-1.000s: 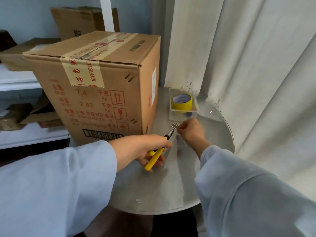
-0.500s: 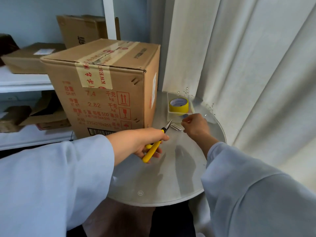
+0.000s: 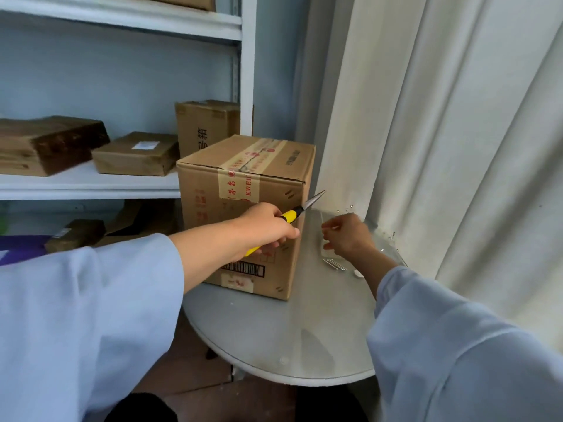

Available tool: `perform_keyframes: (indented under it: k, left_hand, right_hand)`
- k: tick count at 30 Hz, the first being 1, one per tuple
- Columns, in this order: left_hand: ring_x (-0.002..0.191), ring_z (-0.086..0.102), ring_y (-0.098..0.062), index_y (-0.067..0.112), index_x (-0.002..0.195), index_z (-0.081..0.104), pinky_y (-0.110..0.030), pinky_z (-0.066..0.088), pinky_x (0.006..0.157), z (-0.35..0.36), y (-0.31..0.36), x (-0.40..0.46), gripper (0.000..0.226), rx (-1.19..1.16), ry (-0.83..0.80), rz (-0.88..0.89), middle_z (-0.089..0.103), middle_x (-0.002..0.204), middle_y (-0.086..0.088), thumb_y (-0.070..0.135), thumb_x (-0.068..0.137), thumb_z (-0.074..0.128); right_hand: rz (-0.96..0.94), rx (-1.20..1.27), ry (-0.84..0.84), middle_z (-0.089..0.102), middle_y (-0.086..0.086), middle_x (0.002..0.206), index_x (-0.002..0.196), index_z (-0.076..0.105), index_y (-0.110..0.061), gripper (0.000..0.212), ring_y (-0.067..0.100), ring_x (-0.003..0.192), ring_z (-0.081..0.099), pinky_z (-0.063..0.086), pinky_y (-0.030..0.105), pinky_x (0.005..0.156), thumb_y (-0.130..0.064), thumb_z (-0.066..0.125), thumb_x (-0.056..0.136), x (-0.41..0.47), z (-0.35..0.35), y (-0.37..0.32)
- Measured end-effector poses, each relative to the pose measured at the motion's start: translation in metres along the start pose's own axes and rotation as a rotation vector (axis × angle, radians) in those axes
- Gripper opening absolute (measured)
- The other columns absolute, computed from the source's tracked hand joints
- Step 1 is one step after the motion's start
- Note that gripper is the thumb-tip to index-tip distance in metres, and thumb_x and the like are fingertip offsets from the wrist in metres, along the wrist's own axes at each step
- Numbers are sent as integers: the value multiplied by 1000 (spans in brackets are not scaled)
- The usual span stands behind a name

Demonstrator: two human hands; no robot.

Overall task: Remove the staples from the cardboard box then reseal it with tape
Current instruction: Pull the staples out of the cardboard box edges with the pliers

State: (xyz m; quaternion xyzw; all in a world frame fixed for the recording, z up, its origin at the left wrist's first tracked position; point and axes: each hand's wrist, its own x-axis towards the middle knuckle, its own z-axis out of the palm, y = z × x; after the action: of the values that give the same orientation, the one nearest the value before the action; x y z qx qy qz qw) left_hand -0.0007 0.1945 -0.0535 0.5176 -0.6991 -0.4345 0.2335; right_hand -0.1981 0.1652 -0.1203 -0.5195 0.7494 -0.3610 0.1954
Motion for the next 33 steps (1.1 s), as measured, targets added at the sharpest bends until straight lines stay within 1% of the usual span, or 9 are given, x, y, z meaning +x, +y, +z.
perform_keyframes:
  k: [4, 8, 12, 17, 21, 25, 28, 30, 33]
  left_hand:
    - [80, 56, -16, 12, 111, 59, -30, 40, 68, -9, -5, -4, 30, -29, 21, -53, 62, 90, -3, 29, 87, 66]
    - [82, 53, -17, 10, 110, 55, -29, 40, 65, 1, -9, -3, 31, -71, 2, -102, 58, 90, -4, 29, 86, 65]
    - [84, 53, -19, 9, 107, 55, -29, 40, 68, 16, -9, 0, 34, -94, -33, -134, 55, 88, -5, 27, 80, 66]
    - [86, 54, -15, 14, 113, 59, -26, 39, 63, 32, -5, 1, 33, -192, -111, -121, 58, 96, -5, 29, 83, 65]
    - [116, 54, -17, 24, 127, 54, -34, 43, 96, 36, 3, 8, 48, -246, -174, -101, 59, 126, -2, 45, 85, 65]
    - [119, 50, -21, 15, 132, 48, -33, 41, 93, 43, 2, 21, 43, -161, -86, -80, 54, 130, -6, 30, 93, 57]
    - [121, 46, -20, 16, 137, 44, -29, 39, 88, 55, -4, 31, 43, -120, -112, -89, 49, 135, -7, 19, 95, 54]
    - [126, 44, -21, 19, 136, 45, -32, 40, 90, 62, -9, 39, 43, -102, -135, -108, 47, 137, -5, 18, 94, 54]
    - [127, 44, -21, 21, 133, 49, -33, 42, 92, 69, -15, 49, 39, -87, -158, -130, 48, 137, -4, 17, 94, 54]
  right_hand:
    - [8, 317, -120, 70, 11, 91, 98, 66, -6, 29, 20, 70, 69, 55, 29, 62, -30, 50, 98, -23, -7, -36]
    - [103, 623, -401, 73, 5, 99, 107, 65, -11, 59, 18, 89, 71, 55, 37, 86, -64, 42, 90, -45, -16, -51]
    - [99, 584, -619, 71, 5, 104, 110, 63, -13, 41, 17, 101, 68, 50, 38, 95, -46, 59, 87, -57, -13, -46]
    - [186, 648, -619, 67, 13, 114, 124, 58, -9, 43, 30, 106, 66, 51, 44, 91, -39, 57, 92, -56, -15, -39]
    - [180, 654, -543, 68, 0, 96, 107, 61, -21, 22, 23, 89, 66, 49, 40, 79, -38, 52, 97, -45, -18, -28]
    - [195, 339, -322, 62, 0, 81, 93, 55, -18, 26, 16, 71, 59, 43, 37, 78, -42, 45, 98, -38, -14, -14]
    - [115, -98, -179, 57, 11, 88, 78, 52, -13, 28, 25, 79, 53, 47, 34, 74, -35, 52, 94, -20, -4, 21]
    - [69, -436, -222, 59, 9, 95, 85, 58, -14, 25, 27, 89, 56, 45, 31, 77, -38, 58, 88, -16, 1, 44]
    - [20, -645, -242, 63, 11, 108, 100, 63, -13, 29, 30, 100, 58, 42, 28, 73, -38, 62, 85, -16, 13, 71]
